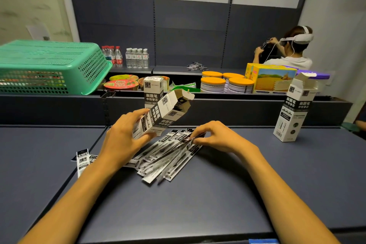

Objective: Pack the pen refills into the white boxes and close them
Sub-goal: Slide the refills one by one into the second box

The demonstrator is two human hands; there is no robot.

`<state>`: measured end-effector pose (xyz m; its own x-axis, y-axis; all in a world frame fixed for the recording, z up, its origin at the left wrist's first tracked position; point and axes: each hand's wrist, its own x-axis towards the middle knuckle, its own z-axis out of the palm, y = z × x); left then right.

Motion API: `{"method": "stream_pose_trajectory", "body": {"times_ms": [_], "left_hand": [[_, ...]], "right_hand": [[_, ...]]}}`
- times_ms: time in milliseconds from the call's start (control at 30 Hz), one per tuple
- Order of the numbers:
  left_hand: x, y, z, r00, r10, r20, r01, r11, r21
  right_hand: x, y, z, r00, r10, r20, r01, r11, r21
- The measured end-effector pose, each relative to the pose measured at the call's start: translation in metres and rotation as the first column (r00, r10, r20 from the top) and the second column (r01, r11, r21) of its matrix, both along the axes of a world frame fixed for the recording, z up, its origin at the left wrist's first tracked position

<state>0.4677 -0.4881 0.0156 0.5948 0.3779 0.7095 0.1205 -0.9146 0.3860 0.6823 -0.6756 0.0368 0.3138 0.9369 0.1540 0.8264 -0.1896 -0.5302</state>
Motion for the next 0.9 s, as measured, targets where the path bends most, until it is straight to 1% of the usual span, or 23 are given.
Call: {"method": "stream_pose_trajectory", "body": {"times_ms": [200,300,467,567,733,800,900], "left_hand": [[0.000,-0.001,0.000,1.000,0.005,-0.006,-0.005,1.000,0.001],[0.000,0.000,0.000,1.000,0.003,-0.006,-0.003,1.000,0.001],[0.000,0.000,0.000,1.000,0.003,-0.010,-0.003,1.000,0.004],[0.000,-0.001,0.000,1.000,0.001,-0.009,-0.001,1.000,0.001],[-0.001,-0.001,0.000,1.000,0.000,-0.010,0.000,1.000,0.000],[-0.001,-0.001,0.000,1.000,0.000,-0.009,0.000,1.000,0.003],[0.000,-0.001,0.001,1.000,-0.002,-0.008,0.002,1.000,0.002]], "right_hand": [[0.002,-0.002,0.002,0.998,0.006,-0.056,-0.008,1.000,-0.030],[0.002,-0.002,0.002,0.995,0.002,-0.103,-0.009,0.998,-0.070],[0.000,-0.003,0.001,0.997,-0.012,-0.079,-0.001,0.988,-0.154],[-0.005,-0.002,-0.001,0.996,0.000,-0.090,-0.014,0.987,-0.161],[-0.011,0.001,-0.002,0.998,-0.017,-0.054,0.007,0.984,-0.176],[-0.011,-0.001,0.000,0.997,-0.024,-0.067,0.008,0.973,-0.229],[-0.011,-0.002,0.001,0.998,0.010,-0.056,-0.027,0.952,-0.304]]}}
